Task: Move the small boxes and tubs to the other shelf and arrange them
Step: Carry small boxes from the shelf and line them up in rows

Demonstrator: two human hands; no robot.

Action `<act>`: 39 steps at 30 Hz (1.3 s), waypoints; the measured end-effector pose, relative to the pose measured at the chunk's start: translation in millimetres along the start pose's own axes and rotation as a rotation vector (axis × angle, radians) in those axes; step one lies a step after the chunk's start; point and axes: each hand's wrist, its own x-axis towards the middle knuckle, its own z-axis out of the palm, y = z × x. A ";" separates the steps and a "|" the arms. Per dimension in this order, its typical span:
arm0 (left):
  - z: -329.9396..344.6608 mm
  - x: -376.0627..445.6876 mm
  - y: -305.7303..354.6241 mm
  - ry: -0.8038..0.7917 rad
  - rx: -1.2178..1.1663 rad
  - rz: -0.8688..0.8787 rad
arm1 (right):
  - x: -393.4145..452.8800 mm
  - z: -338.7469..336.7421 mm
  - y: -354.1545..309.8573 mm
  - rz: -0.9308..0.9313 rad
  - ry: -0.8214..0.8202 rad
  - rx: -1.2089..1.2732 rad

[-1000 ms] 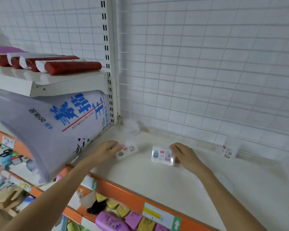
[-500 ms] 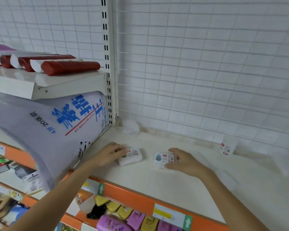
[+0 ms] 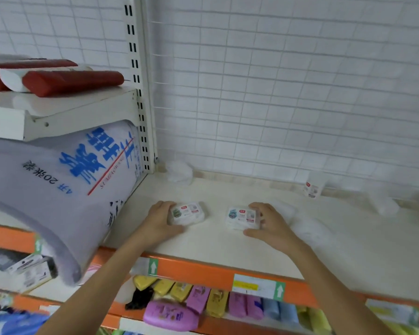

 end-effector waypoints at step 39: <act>359.2 -165.8 438.8 -0.602 -0.334 0.836 | -584.3 -252.9 182.5 0.619 0.832 -0.293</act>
